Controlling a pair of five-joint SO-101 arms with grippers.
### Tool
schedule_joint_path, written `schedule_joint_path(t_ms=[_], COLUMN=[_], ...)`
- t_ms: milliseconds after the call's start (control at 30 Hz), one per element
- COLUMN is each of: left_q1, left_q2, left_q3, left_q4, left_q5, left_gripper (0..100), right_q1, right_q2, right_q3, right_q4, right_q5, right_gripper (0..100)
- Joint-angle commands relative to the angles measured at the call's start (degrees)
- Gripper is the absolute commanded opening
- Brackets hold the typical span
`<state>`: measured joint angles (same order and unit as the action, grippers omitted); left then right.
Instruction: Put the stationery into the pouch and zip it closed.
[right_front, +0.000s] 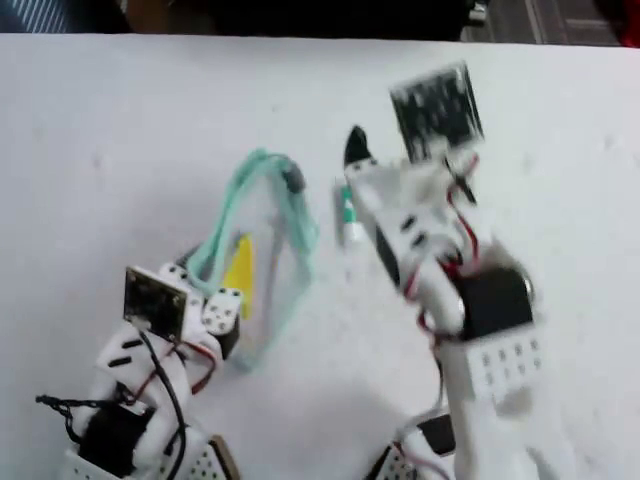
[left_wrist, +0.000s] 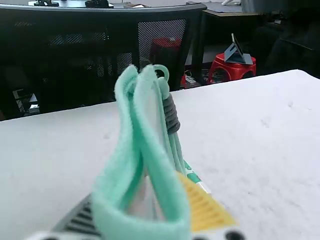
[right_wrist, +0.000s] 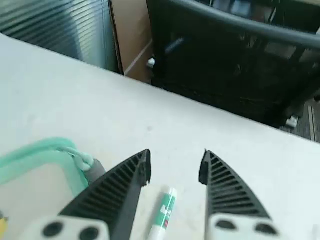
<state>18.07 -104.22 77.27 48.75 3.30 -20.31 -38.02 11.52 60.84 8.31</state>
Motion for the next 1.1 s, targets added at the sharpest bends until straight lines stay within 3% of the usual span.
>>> schedule_joint_path(t_ms=[0,233,433,667,1067], left_q1=[-3.74,-9.98,-8.48,-6.46,-6.46], left_q2=[-0.4,-0.4,-0.4,-0.4,-0.4], left_q3=[-1.05,-2.02,-0.7,-0.35,-0.35], left_q4=[-0.88,-0.7,-0.44,-0.44,-0.44], left_q5=[-1.41,-1.32,2.11,1.93,1.93], left_gripper=[2,2,2,2,3], right_q1=[1.27,1.1,2.77,2.77,2.86], right_q2=[10.51,31.6,44.88,57.71,70.55], right_q3=[-6.24,-6.86,-8.62,-18.73,-27.52], right_q4=[3.03,-2.59,-11.56,-7.34,-2.68], right_q5=[0.09,0.09,0.09,0.09,0.09], right_gripper=[13.4,13.4,13.5,23.0,23.3])
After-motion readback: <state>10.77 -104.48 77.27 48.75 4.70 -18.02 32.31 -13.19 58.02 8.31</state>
